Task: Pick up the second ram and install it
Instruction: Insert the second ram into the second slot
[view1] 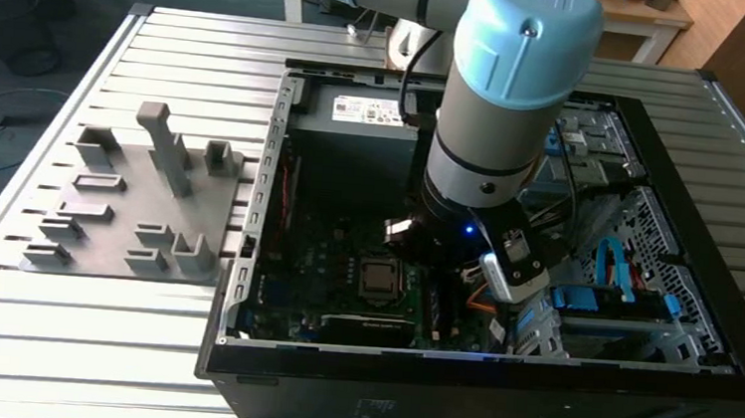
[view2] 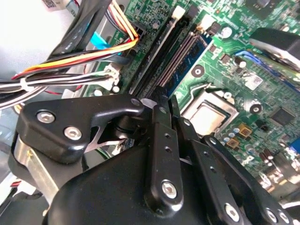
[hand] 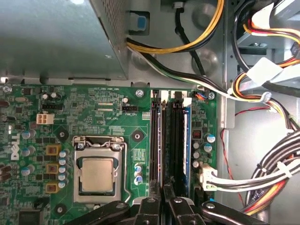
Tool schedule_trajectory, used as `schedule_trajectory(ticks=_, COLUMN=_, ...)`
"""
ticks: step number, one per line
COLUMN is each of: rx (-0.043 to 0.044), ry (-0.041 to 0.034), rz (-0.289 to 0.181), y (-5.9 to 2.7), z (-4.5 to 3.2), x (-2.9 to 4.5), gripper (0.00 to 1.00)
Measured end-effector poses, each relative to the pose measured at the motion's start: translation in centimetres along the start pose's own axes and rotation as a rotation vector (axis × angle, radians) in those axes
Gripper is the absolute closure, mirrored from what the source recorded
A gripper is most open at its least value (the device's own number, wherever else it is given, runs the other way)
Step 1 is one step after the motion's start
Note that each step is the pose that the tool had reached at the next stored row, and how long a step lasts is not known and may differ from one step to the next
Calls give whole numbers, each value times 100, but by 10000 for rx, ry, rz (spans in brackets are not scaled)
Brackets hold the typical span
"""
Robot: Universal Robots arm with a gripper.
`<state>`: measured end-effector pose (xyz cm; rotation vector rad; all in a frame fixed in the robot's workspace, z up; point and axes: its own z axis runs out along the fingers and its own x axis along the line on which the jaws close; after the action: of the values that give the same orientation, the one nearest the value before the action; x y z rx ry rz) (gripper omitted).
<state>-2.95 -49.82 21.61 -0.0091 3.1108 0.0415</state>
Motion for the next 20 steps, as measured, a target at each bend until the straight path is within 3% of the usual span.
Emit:
schedule_trajectory(ticks=7, rx=2, ry=-2, rz=1, y=3, z=-92, x=-2, gripper=86)
schedule_trajectory(ticks=20, rx=28, ry=-9, rz=259, y=18, z=-84, x=-31, gripper=86)
